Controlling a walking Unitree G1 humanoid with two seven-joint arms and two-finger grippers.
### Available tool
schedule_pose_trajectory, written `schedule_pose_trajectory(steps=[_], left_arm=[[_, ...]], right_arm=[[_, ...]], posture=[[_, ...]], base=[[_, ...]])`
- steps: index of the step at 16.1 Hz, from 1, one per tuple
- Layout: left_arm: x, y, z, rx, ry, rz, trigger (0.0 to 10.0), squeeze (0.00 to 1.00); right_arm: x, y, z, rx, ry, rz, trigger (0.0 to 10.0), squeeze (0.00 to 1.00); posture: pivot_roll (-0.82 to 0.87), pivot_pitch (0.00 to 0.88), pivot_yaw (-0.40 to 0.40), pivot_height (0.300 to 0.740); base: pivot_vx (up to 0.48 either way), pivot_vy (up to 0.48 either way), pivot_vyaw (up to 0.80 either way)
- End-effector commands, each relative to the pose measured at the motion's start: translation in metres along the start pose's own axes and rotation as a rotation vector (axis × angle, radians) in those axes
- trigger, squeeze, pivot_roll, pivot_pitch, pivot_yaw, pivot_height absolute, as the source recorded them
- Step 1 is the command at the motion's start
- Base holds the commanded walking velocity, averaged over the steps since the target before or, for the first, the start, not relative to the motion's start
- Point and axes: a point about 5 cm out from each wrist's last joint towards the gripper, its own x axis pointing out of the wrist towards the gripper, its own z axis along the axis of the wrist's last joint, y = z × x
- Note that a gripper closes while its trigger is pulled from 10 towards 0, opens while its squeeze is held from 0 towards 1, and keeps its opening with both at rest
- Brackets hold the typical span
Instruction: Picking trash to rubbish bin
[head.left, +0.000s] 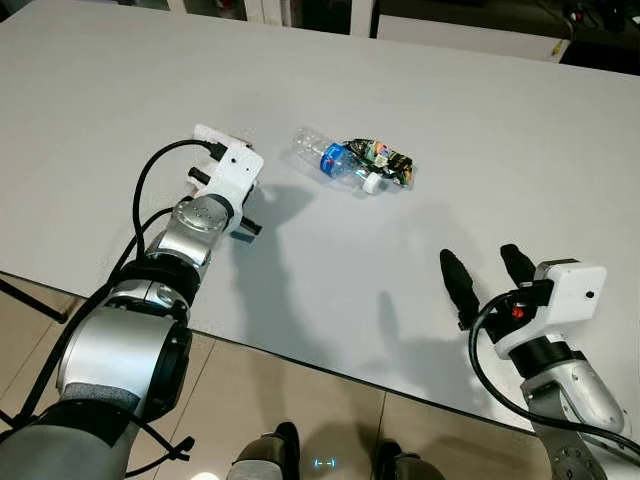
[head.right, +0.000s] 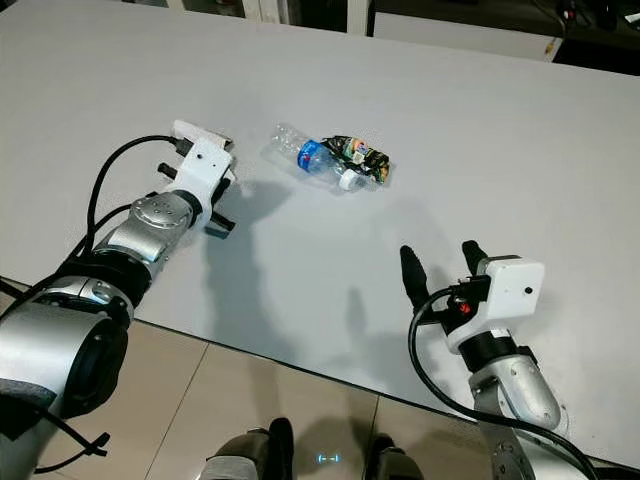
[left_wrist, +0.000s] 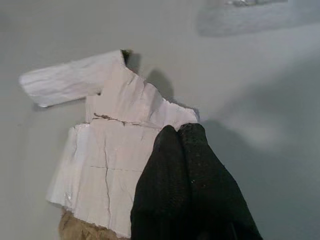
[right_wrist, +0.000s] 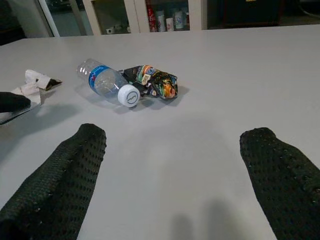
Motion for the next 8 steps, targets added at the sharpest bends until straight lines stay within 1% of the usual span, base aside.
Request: schedule_pose_trajectory(steps=[1,5,6,7,8], left_arm=[[-0.001,0.001,-0.003,-0.012,-0.013,0.023,0.0,0.0],[-0.002,0.01,0.019,-0.007,-0.154,0.112,0.0,0.0],[-0.003,0.009,0.023,-0.007,-0.2,0.139,0.0,0.0],[-0.003,0.008,0.024,-0.005,-0.218,0.148,0.0,0.0],[-0.004,0.005,0.023,0.018,-0.227,0.153,0.0,0.0]], right_arm=[[0.0,-0.004,-0.001,-0.003,0.002,-0.013,10.0,0.0],[0.003,-0.006,0.0,-0.008,-0.001,-0.009,10.0,0.0],[0.004,-0.006,0.0,-0.011,-0.002,-0.007,10.0,0.0],[0.005,-0.007,-0.001,-0.013,-0.003,-0.006,10.0,0.0],[0.007,-0.007,0.0,-0.018,-0.005,-0.004,10.0,0.0]], posture=[[0.1,0.201,0.045,0.74],[0.11,0.193,0.041,0.74],[0.12,0.187,0.039,0.74],[0.12,0.185,0.037,0.74],[0.12,0.181,0.034,0.74]], base=[[0.0,0.0,0.0],[0.0,0.0,0.0],[0.0,0.0,0.0],[0.0,0.0,0.0],[0.0,0.0,0.0]])
